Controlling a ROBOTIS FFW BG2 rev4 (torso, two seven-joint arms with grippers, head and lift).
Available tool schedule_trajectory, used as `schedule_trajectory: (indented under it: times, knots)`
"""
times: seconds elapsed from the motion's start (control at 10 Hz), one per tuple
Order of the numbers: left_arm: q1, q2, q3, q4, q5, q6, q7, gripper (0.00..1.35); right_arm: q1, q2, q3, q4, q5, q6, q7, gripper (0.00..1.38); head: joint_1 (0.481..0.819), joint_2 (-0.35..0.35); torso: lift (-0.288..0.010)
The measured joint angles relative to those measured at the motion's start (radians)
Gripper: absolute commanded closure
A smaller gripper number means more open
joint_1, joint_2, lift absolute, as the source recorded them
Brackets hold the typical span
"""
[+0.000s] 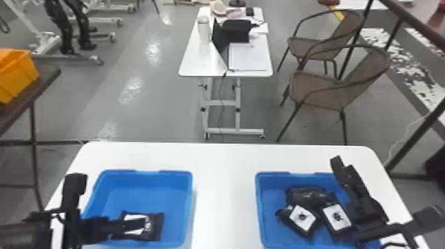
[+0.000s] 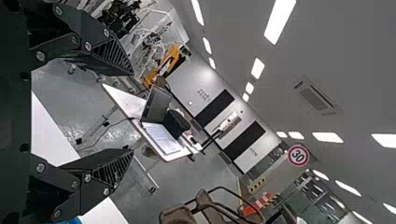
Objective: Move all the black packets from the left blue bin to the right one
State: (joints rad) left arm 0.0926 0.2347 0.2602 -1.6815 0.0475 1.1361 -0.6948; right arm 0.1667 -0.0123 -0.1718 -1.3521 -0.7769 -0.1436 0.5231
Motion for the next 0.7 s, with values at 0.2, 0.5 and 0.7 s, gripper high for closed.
schedule_trajectory:
  times: [0.2,0.5,0.7]
  knots:
    - [-0.011,0.007,-0.002,0.022,-0.049,0.025,-0.001,0.22,0.000,0.000,0.000,0.002,-0.004,0.001,0.000,0.47,0.695,0.061,0.000]
    - [-0.063,0.024,-0.041,0.146,-0.076,-0.023,-0.041,0.24,0.000,0.000,0.000,0.005,-0.012,0.001,0.003,0.47,0.695,0.060,0.000]
    - [-0.106,0.028,-0.072,0.227,-0.114,-0.052,-0.061,0.38,0.000,0.000,0.000,0.007,-0.017,0.000,0.005,0.47,0.695,0.056,0.000]
